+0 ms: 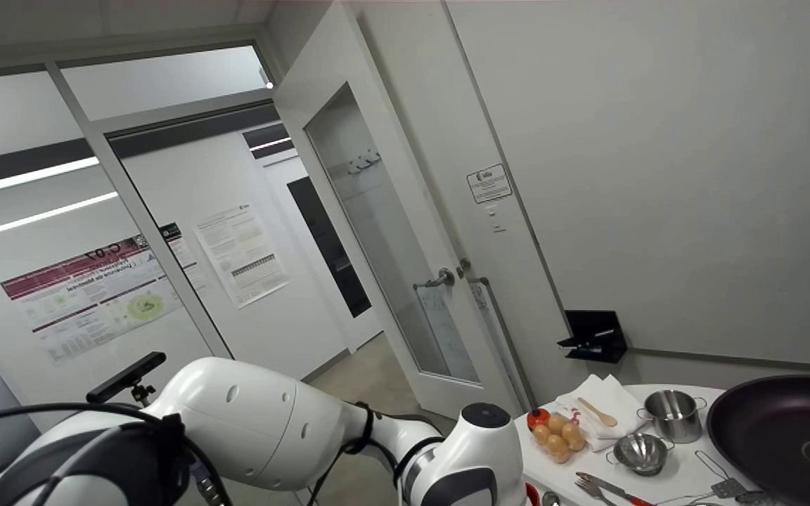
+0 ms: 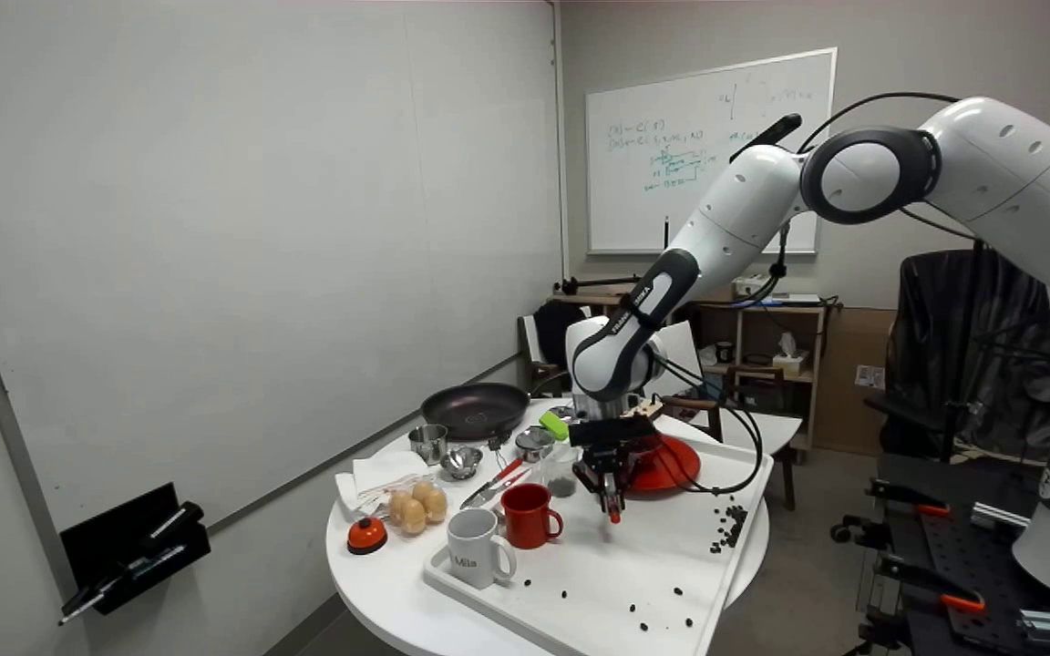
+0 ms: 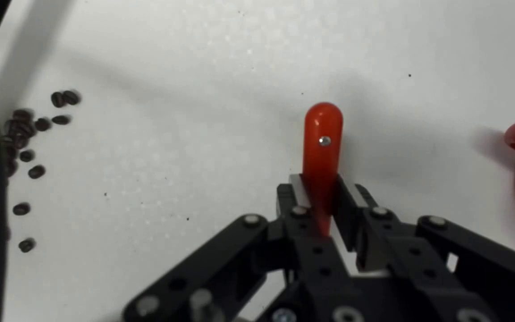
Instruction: Use the spoon to mix the contents of the bowl
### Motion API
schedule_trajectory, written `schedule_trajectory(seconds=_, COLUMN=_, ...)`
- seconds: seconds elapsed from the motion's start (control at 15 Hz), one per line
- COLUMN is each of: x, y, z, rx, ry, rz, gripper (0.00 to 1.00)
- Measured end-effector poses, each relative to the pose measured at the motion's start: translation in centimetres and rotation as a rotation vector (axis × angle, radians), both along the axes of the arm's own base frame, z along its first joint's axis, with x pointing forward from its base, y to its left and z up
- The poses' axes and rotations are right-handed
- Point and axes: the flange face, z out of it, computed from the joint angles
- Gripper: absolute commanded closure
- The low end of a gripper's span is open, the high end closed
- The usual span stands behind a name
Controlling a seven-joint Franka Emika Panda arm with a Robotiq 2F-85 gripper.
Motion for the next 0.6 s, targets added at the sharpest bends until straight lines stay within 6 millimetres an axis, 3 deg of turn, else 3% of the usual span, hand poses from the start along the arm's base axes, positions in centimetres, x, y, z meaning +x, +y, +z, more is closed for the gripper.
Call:
schedule_trajectory(seconds=0.27, x=0.6, y=1.1, z=-1.0, rx=0.002, ry=0.002, rz=-0.01, gripper=0.94)
schedule_trajectory(seconds=0.6, x=1.4, y=1.1, z=-3.2, rx=-0.007, ry=0.018, rz=-0.046, gripper=0.94)
